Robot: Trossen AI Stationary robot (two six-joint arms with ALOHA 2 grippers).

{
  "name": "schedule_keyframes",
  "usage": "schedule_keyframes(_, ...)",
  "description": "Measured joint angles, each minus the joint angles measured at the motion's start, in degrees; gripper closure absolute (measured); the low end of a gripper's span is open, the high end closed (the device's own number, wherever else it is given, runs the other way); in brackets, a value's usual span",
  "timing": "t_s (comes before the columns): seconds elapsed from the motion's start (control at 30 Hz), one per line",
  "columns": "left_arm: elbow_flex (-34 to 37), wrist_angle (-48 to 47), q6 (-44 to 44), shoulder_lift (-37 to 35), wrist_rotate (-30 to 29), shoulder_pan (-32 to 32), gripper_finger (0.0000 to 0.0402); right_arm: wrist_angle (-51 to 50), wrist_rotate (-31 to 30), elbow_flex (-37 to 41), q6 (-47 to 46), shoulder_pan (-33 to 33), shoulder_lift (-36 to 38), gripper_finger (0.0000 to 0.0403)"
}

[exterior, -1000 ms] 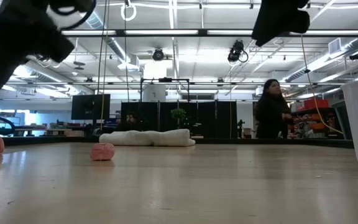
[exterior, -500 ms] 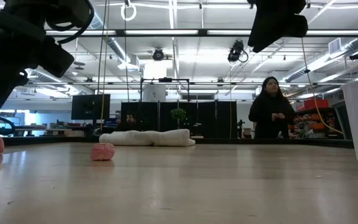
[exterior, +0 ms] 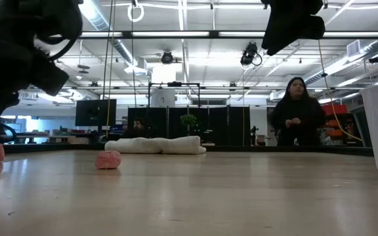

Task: Pick and placing Produce into tupperware
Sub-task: Put the left peach into the white bin

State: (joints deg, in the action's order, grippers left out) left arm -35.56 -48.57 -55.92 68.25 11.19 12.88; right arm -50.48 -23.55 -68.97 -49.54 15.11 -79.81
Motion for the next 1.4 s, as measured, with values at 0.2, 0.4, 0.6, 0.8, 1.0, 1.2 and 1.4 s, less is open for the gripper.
schedule_keyframes(0.2,1.39,0.75,-0.09,0.0,-1.13,0.92,0.0202,0.0,-1.06,0.01,-0.02,0.0,0.0,0.0275)
schedule_keyframes(0.4,1.39,1.06,0.18,0.0,-3.72,0.92,0.0204,0.0,-1.95,0.0,0.04,0.0,0.0,0.0275)
schedule_keyframes(0.6,1.39,1.29,0.19,0.0,-4.1,0.92,0.0206,0.0,-1.96,0.0,0.07,0.0,0.01,0.0275)
schedule_keyframes(0.8,1.39,1.51,-0.06,0.0,-4.12,0.92,0.0207,0.0,-1.97,0.0,0.09,0.0,0.02,0.0275)
schedule_keyframes(1.0,1.39,2.58,-2.01,0.02,-5.37,0.92,0.0207,0.0,-1.97,0.0,0.13,0.0,0.02,0.0275)
schedule_keyframes(1.2,1.39,2.57,-3.17,0.02,-6.26,0.92,0.0207,0.0,-1.95,0.0,0.16,0.0,0.02,0.0275)
schedule_keyframes(1.4,2.46,4.26,-3.85,0.07,-6.24,0.92,0.0207,0.0,-1.95,0.0,0.22,0.0,0.02,0.0275)
